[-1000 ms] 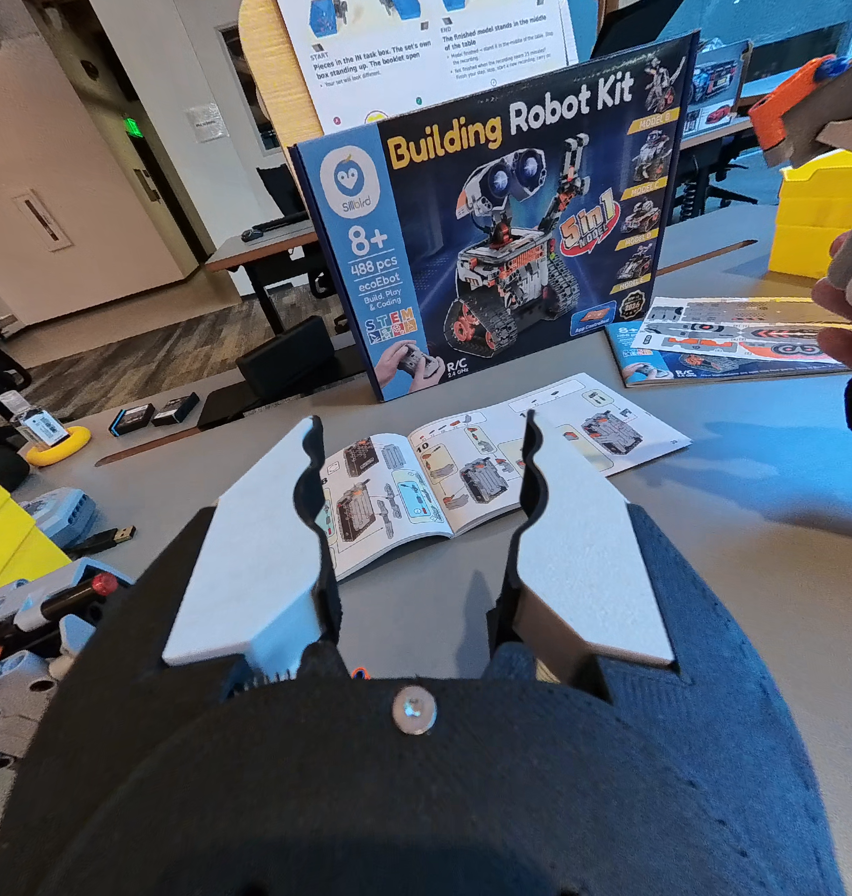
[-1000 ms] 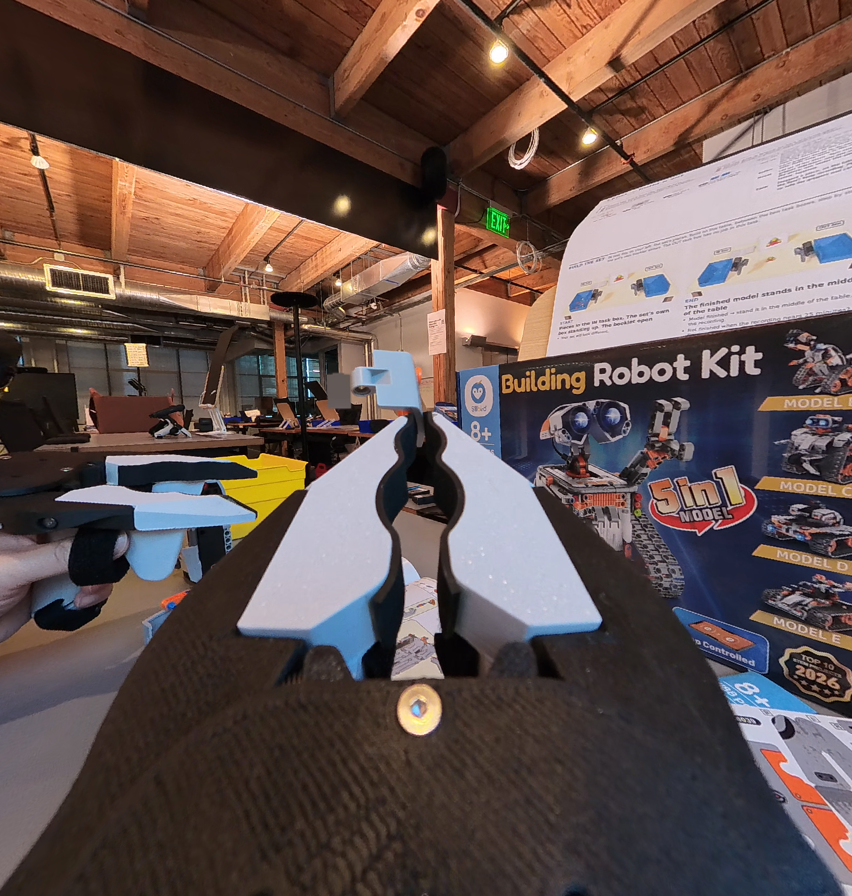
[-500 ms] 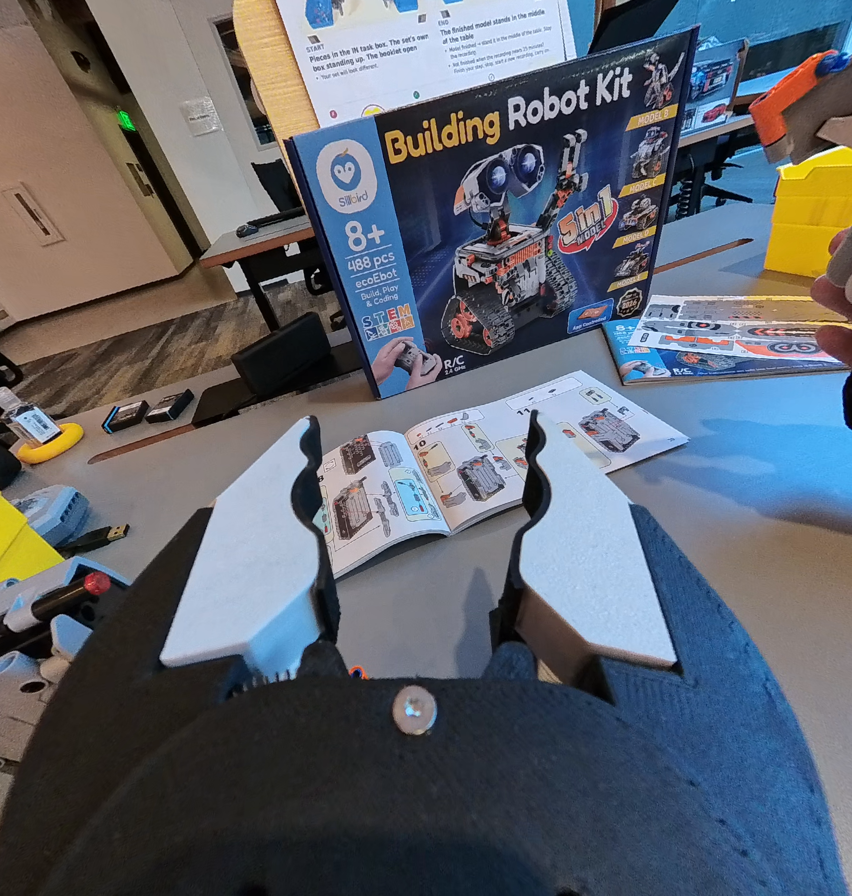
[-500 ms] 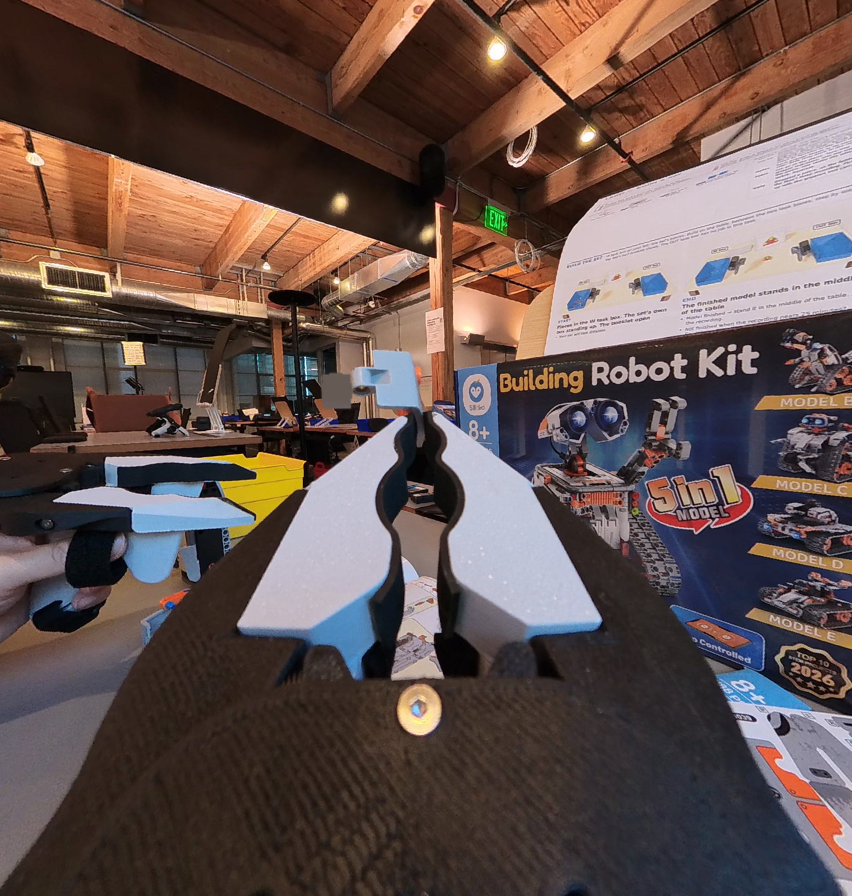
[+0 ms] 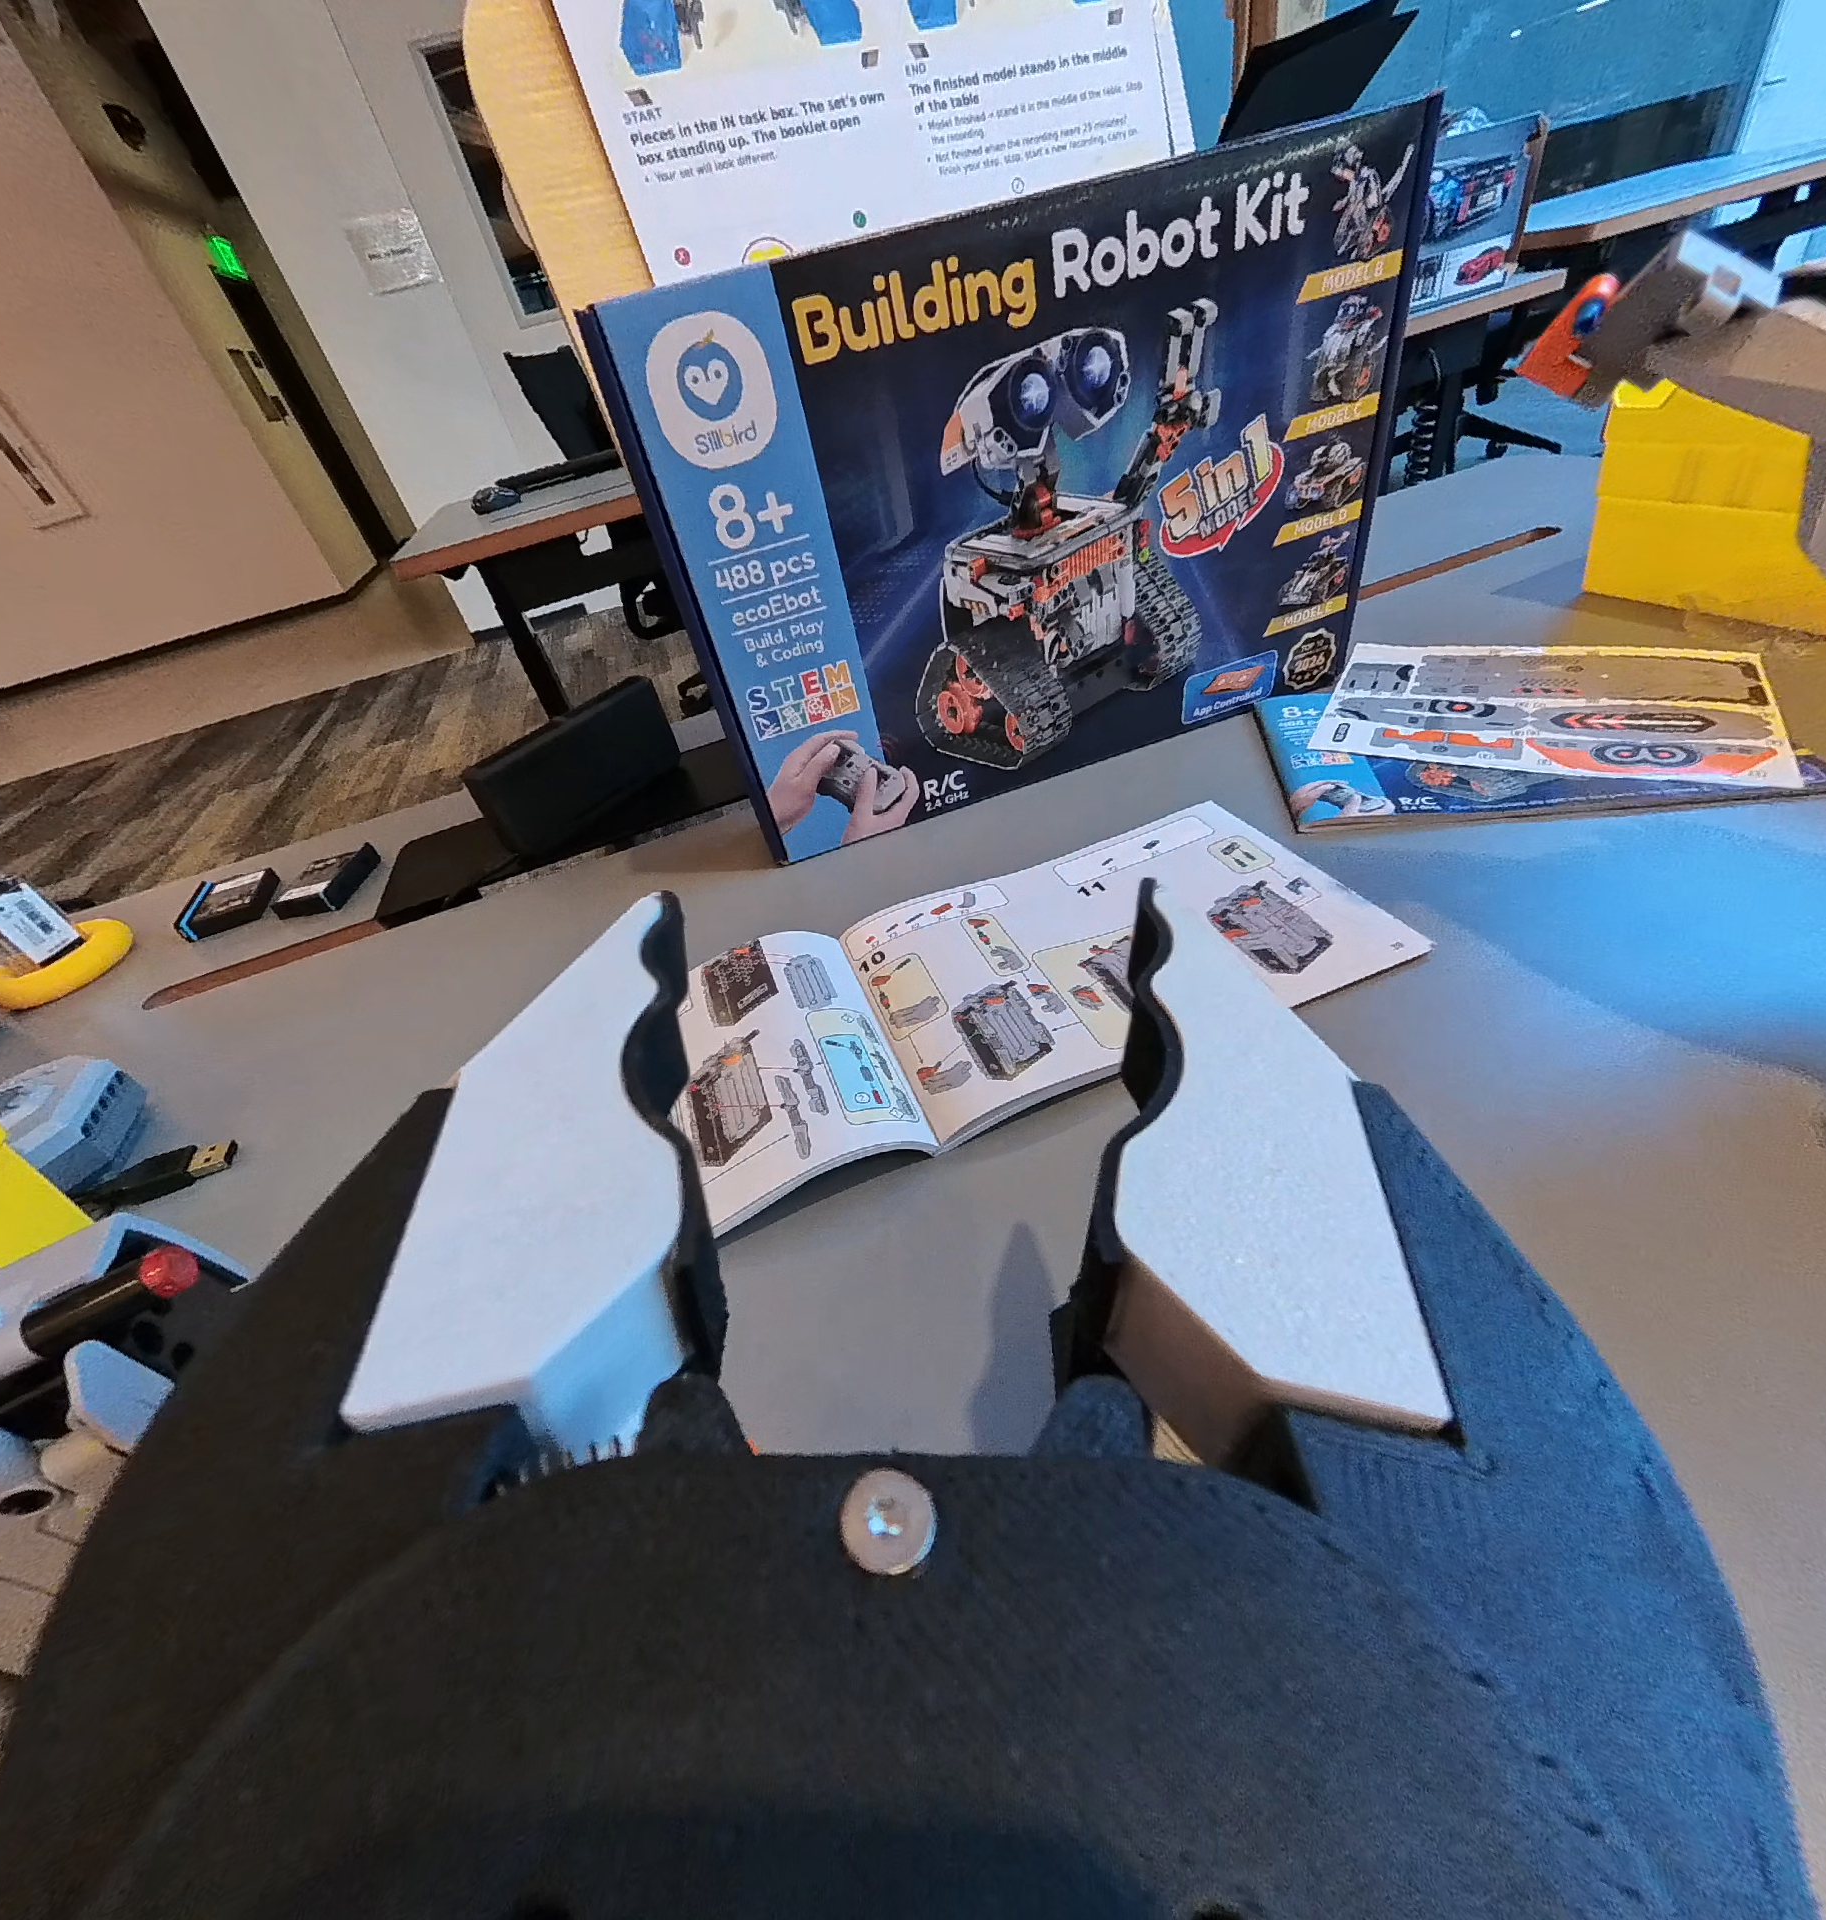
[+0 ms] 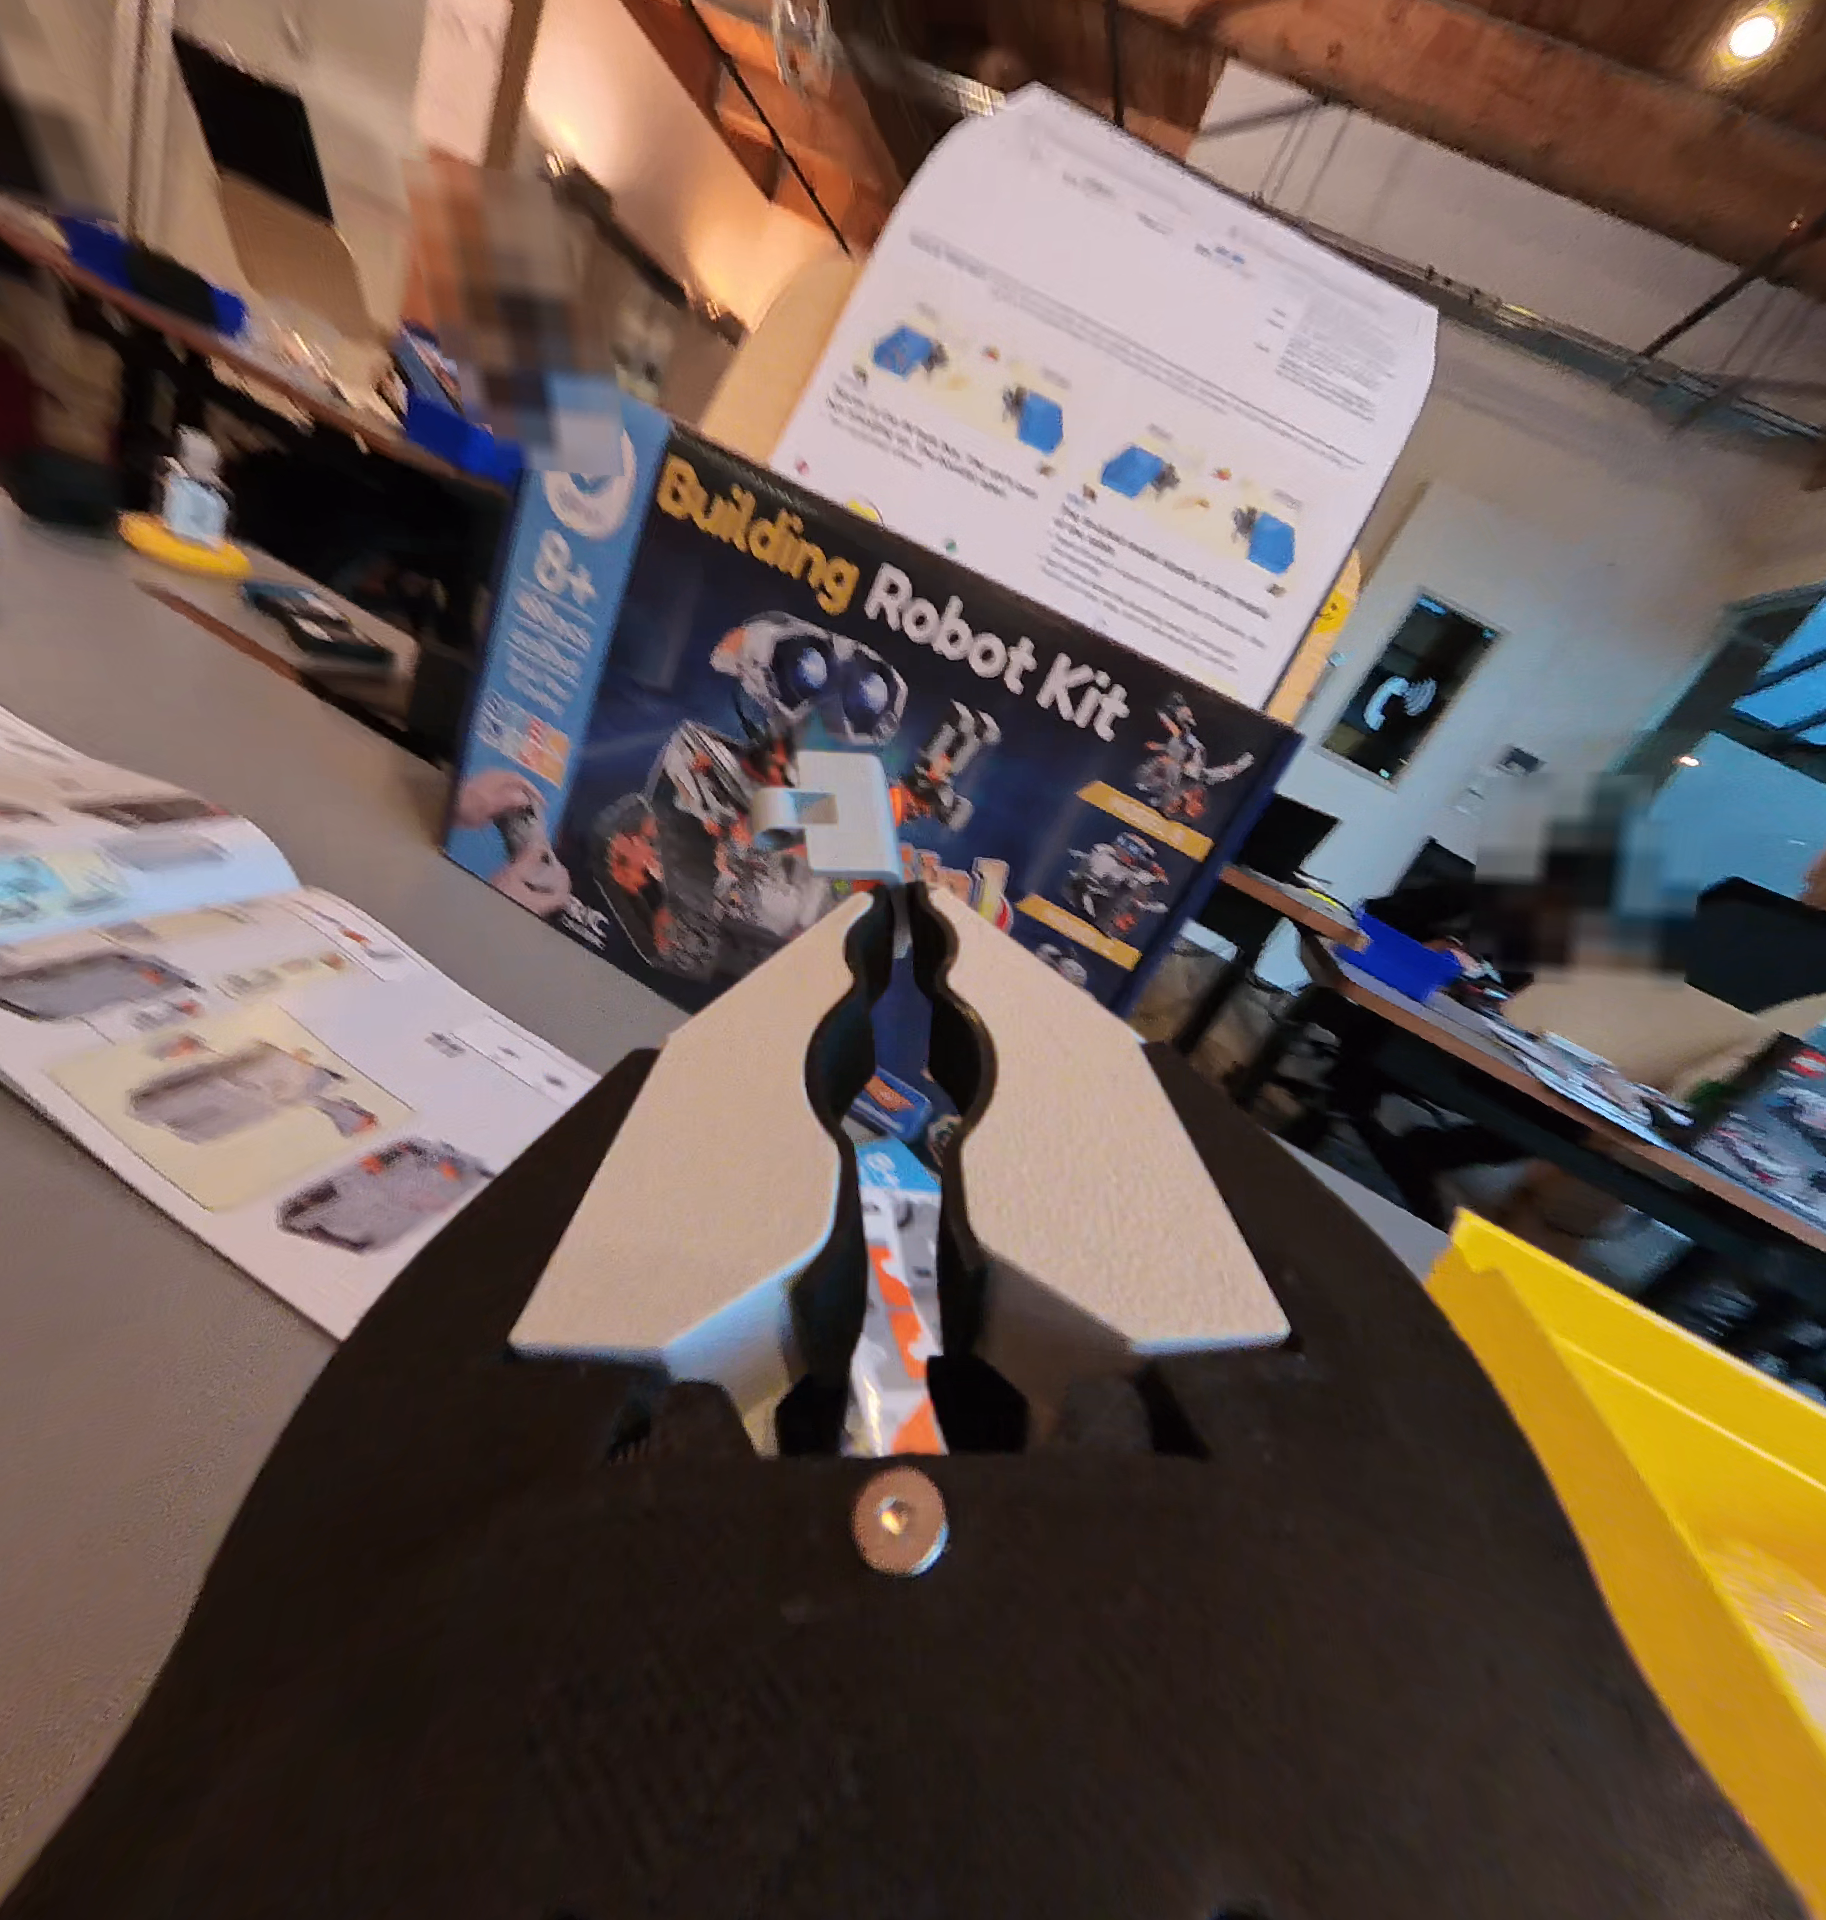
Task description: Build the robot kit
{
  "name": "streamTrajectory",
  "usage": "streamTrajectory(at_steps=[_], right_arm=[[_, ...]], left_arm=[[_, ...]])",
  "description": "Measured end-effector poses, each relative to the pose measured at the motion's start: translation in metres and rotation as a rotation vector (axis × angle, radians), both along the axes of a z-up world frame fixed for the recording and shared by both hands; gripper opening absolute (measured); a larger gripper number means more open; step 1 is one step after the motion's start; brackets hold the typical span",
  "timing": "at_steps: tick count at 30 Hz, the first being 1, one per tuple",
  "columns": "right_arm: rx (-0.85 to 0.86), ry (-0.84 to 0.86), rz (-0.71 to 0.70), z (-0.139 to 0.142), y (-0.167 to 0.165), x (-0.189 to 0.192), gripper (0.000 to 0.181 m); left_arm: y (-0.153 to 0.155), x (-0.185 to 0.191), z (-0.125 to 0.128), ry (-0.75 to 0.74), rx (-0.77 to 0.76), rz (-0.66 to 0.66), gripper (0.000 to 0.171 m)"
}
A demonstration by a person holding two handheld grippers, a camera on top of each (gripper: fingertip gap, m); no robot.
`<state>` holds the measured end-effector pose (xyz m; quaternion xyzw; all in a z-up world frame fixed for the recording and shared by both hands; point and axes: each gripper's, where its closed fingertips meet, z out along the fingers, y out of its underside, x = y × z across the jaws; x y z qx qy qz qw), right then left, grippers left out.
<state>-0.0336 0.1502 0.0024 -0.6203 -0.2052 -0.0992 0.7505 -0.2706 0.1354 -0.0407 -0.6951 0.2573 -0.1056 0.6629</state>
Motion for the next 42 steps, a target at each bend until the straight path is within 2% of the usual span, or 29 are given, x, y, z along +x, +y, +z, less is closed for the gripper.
streamTrajectory(at_steps=[6,16,17,19,22,25,31,42], right_arm=[[-0.108,-0.083,-0.096,-0.020,0.012,0.021,0.001],[-0.119,-0.069,-0.050,-0.024,0.014,0.017,0.001],[-0.105,-0.059,-0.010,-0.023,0.013,0.010,0.001],[-0.034,0.016,0.160,-0.012,0.003,-0.015,0.002],[0.069,0.347,0.556,0.017,-0.029,-0.055,0.001],[0.061,0.494,0.746,0.026,-0.046,-0.075,0.002],[0.049,0.498,0.770,0.022,-0.048,-0.084,0.002],[0.066,0.509,0.688,0.019,-0.040,-0.071,0.002]], left_arm=[[0.000,0.003,-0.005,0.024,-0.014,-0.006,0.085],[0.002,0.002,-0.007,0.007,-0.027,-0.006,0.086],[0.002,0.002,-0.007,0.000,-0.028,-0.008,0.086],[0.002,0.001,-0.006,-0.014,-0.029,-0.013,0.086],[0.001,0.001,-0.004,-0.033,-0.029,-0.018,0.086],[0.002,-0.001,-0.004,-0.042,-0.031,-0.012,0.086],[0.004,-0.004,-0.004,-0.046,-0.029,0.004,0.088],[0.009,-0.013,-0.008,-0.069,-0.065,0.037,0.089]])
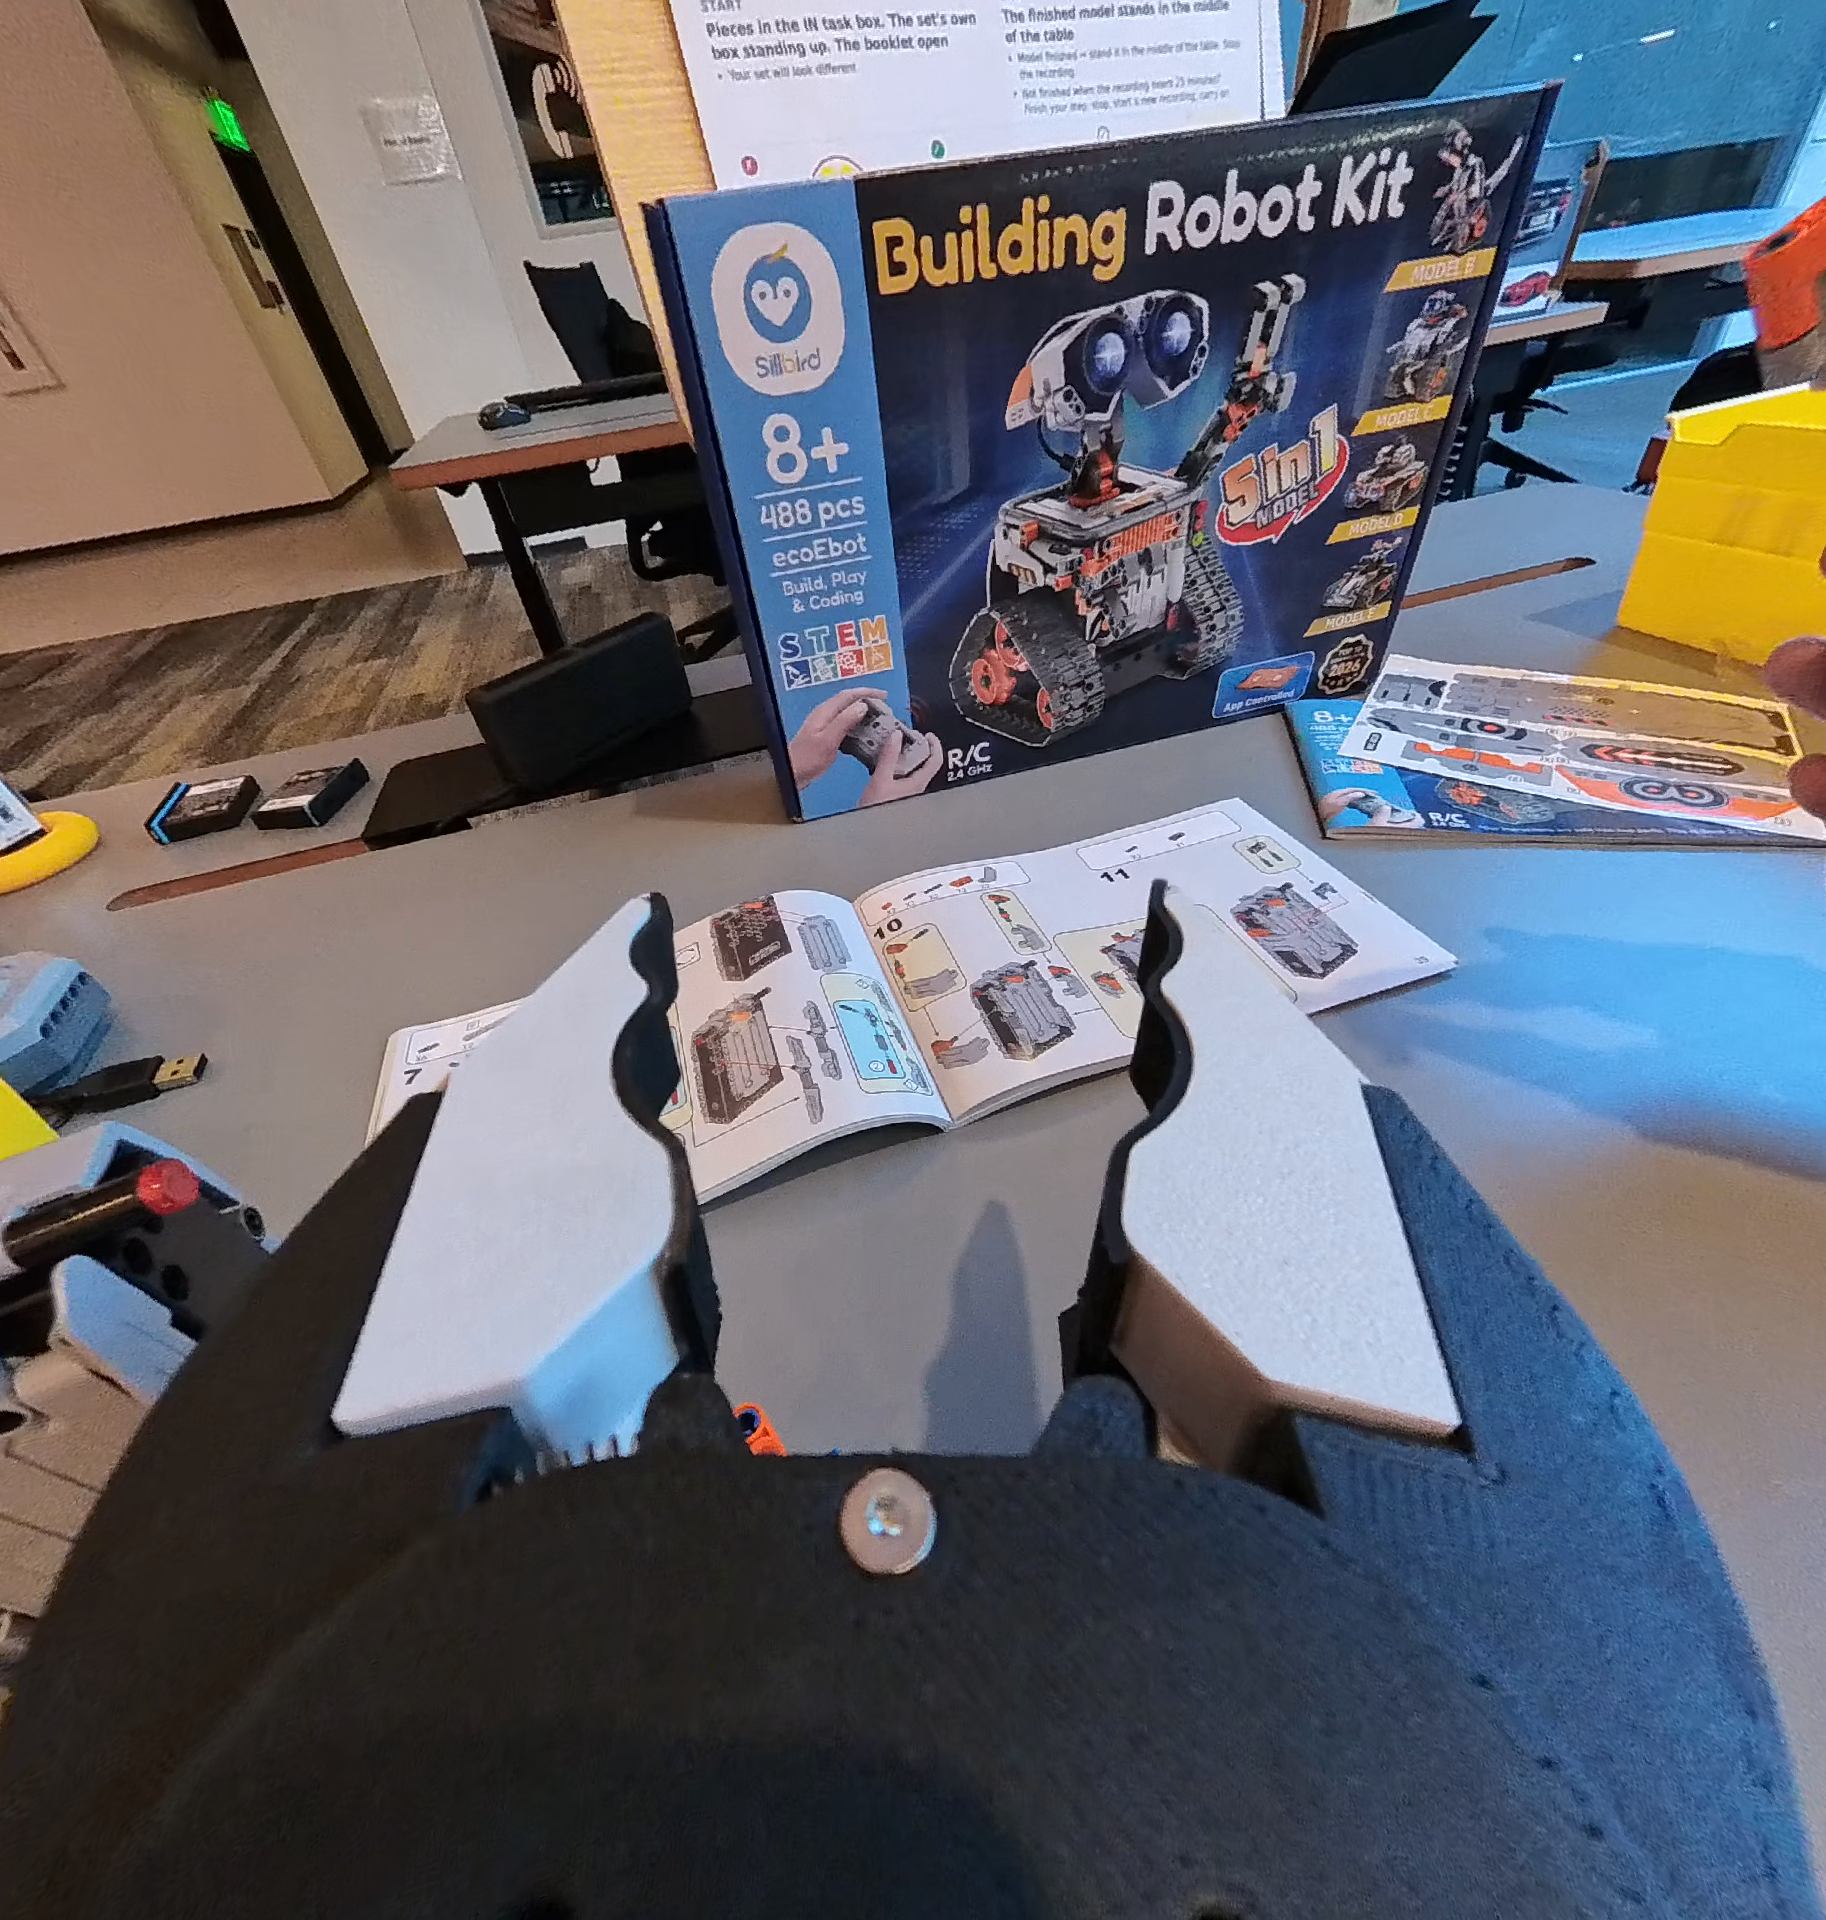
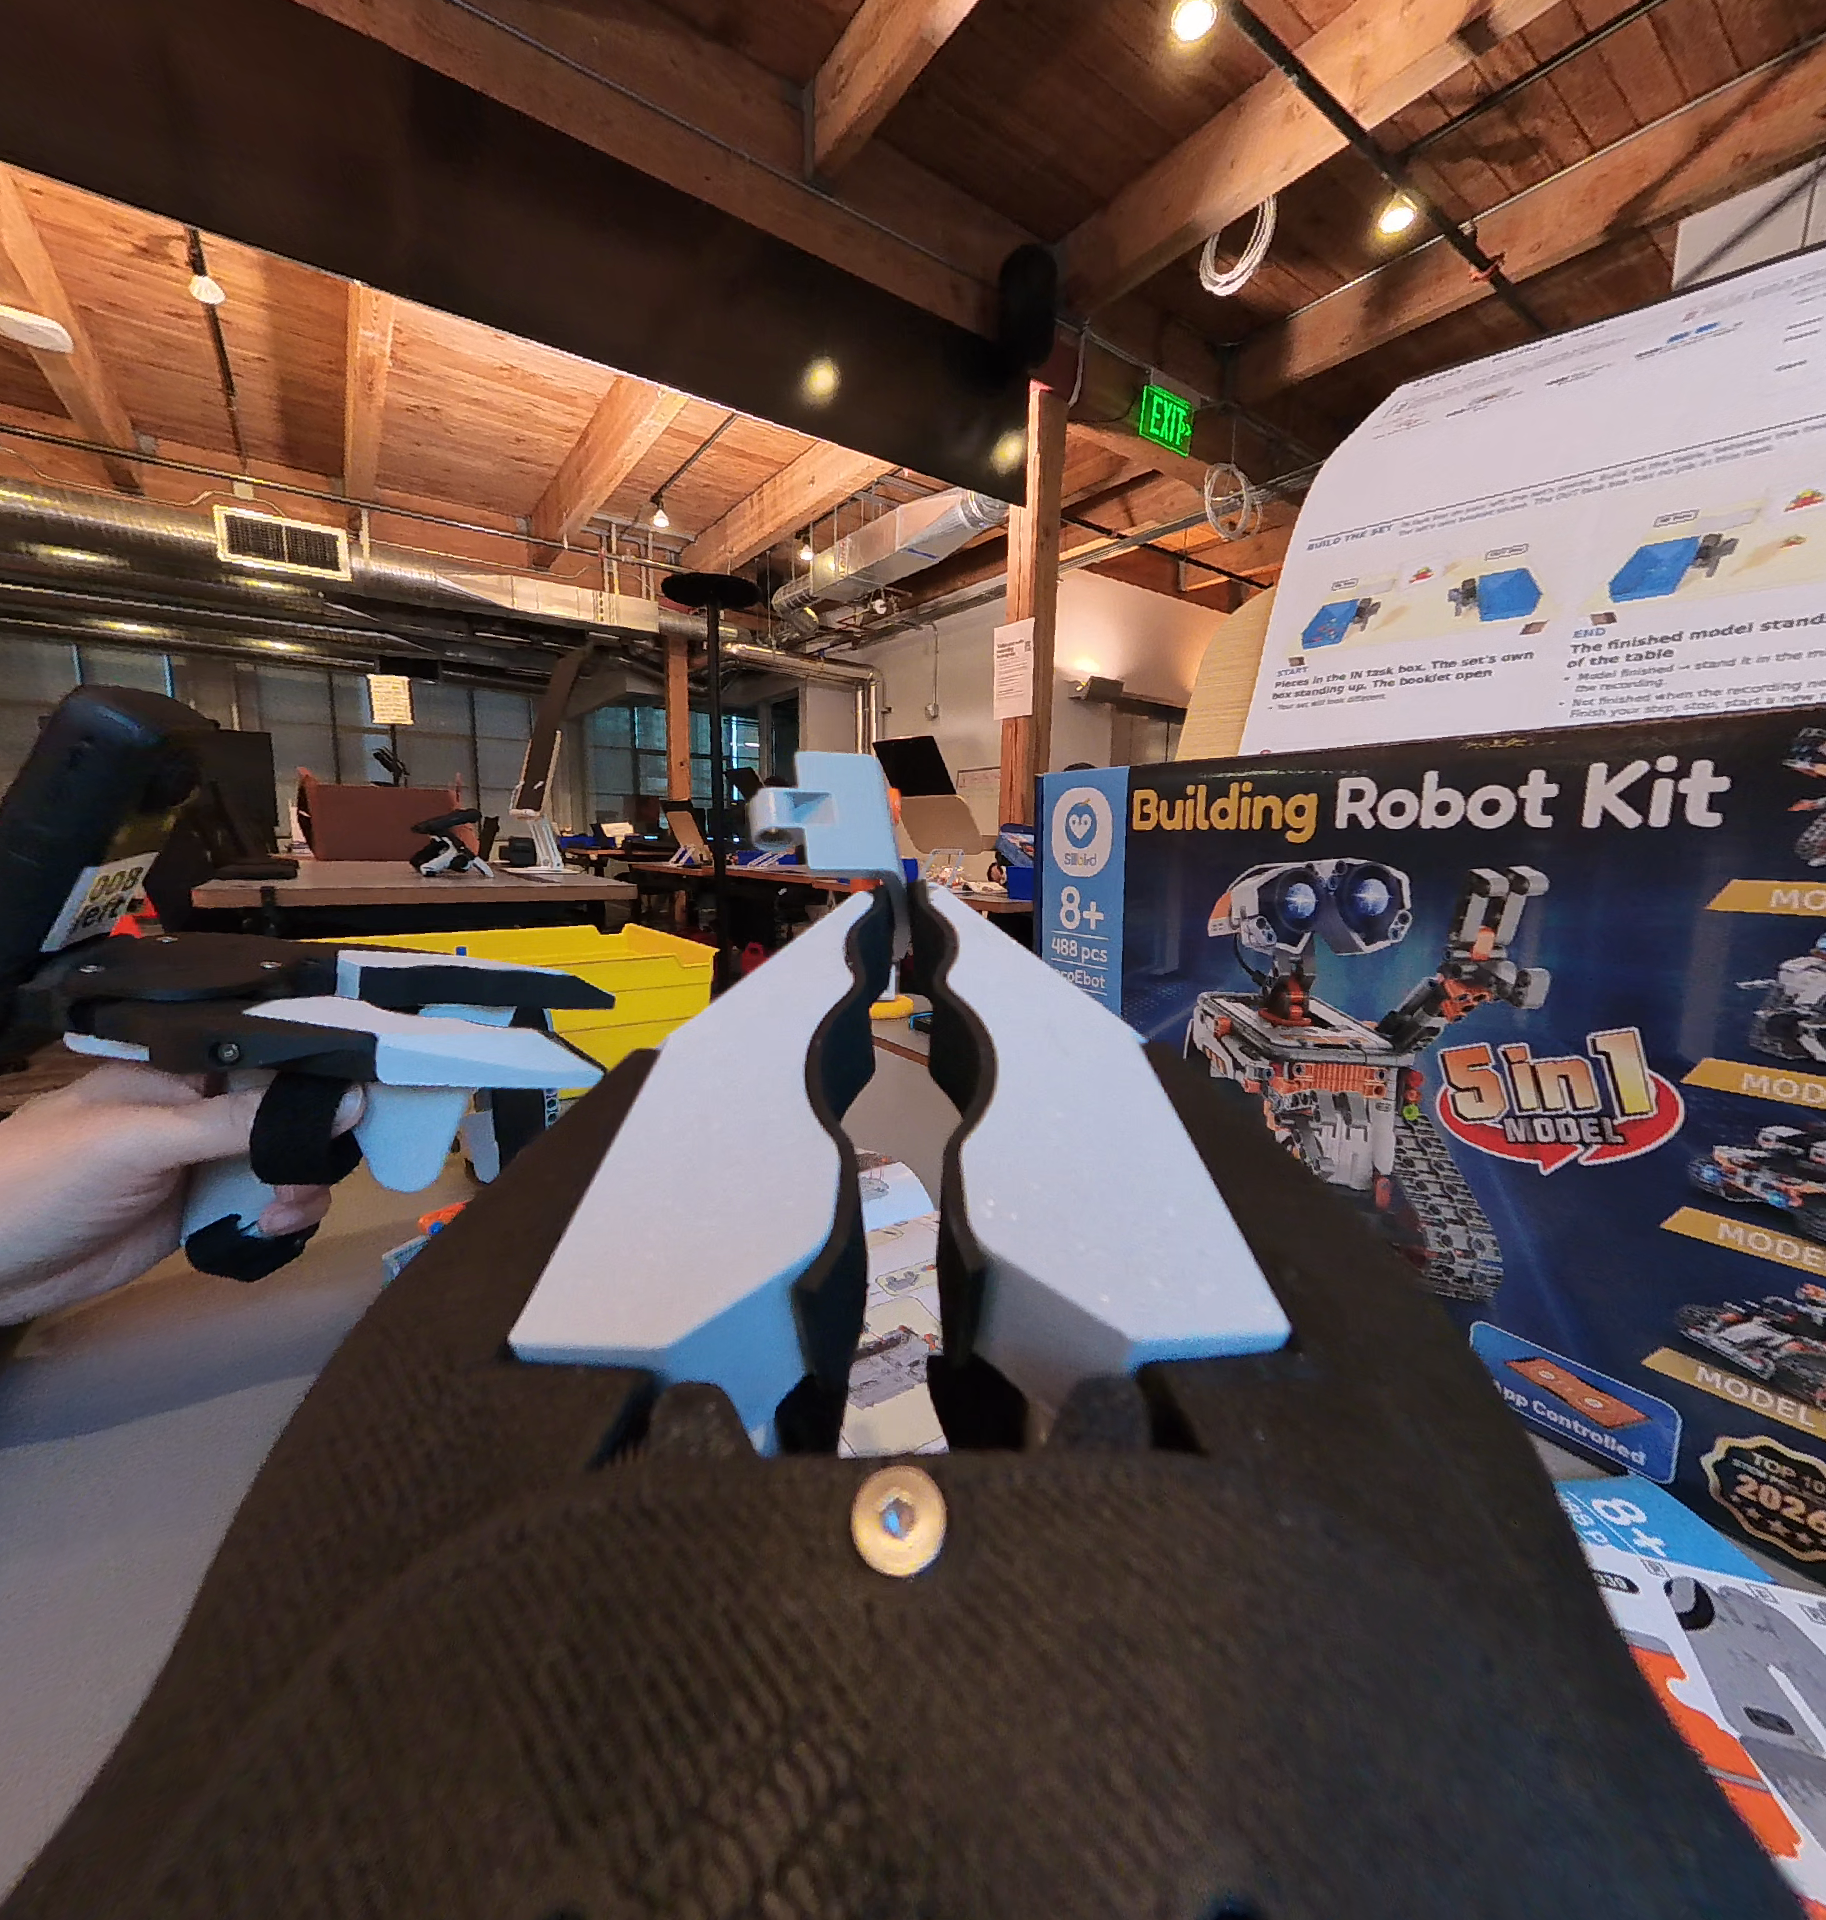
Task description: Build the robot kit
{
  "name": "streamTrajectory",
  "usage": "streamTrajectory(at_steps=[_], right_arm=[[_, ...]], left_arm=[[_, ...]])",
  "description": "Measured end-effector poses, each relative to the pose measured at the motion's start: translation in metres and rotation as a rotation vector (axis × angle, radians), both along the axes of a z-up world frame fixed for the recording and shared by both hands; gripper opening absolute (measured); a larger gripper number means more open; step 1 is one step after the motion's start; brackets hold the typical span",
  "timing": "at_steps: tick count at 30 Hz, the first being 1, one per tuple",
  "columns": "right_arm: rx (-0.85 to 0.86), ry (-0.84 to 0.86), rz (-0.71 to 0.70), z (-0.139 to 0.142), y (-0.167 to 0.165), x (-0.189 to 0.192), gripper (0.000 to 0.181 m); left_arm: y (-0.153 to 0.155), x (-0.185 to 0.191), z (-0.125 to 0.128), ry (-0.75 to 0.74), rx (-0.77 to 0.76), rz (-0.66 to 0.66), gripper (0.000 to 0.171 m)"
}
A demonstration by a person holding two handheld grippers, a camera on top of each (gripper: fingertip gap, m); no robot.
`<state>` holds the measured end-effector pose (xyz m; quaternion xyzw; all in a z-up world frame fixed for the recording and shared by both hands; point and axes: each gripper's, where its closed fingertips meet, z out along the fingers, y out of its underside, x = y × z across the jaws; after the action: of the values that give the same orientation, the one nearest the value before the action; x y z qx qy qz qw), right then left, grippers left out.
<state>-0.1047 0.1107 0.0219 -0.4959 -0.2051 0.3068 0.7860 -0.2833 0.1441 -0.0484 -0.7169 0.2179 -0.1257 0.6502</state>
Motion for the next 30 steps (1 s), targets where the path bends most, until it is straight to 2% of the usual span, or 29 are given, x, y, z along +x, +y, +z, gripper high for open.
streamTrajectory(at_steps=[30], right_arm=[[-0.029,0.041,-0.011,-0.0020,0.0043,0.0065,0.002]], left_arm=[[0.0000,-0.0033,0.0017,-0.049,-0.015,-0.004,0.088]])
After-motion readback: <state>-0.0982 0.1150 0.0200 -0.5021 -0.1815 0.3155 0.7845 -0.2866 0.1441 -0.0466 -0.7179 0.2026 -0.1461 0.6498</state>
